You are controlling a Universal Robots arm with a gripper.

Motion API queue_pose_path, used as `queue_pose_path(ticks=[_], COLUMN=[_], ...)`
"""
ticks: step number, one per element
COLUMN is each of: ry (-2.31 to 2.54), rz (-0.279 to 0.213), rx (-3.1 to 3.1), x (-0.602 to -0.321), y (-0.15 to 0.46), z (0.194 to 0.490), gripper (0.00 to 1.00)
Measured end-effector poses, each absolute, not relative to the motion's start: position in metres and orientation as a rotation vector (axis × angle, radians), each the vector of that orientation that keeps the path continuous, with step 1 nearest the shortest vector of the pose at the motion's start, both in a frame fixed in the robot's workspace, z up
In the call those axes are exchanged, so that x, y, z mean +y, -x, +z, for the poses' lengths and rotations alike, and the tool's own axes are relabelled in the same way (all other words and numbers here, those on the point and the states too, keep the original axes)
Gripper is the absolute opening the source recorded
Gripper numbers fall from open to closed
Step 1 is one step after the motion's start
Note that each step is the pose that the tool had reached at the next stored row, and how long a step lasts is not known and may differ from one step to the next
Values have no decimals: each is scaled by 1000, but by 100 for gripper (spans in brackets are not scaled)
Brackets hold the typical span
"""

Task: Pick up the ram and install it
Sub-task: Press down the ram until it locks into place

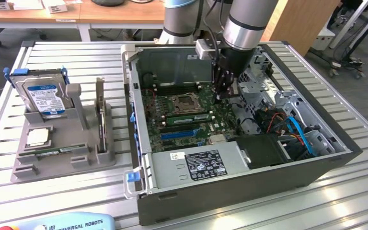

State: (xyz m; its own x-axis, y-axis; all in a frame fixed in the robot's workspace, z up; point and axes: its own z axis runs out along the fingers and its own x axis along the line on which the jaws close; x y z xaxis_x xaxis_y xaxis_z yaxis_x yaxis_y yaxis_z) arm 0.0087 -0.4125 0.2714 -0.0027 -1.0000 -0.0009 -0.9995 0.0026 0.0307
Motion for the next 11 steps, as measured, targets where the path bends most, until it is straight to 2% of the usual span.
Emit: queue_pose_path(ticks=[11], ry=[-2204], rz=[-35], rx=[-2209], x=[-413], y=[-9], z=[264], gripper=[10])
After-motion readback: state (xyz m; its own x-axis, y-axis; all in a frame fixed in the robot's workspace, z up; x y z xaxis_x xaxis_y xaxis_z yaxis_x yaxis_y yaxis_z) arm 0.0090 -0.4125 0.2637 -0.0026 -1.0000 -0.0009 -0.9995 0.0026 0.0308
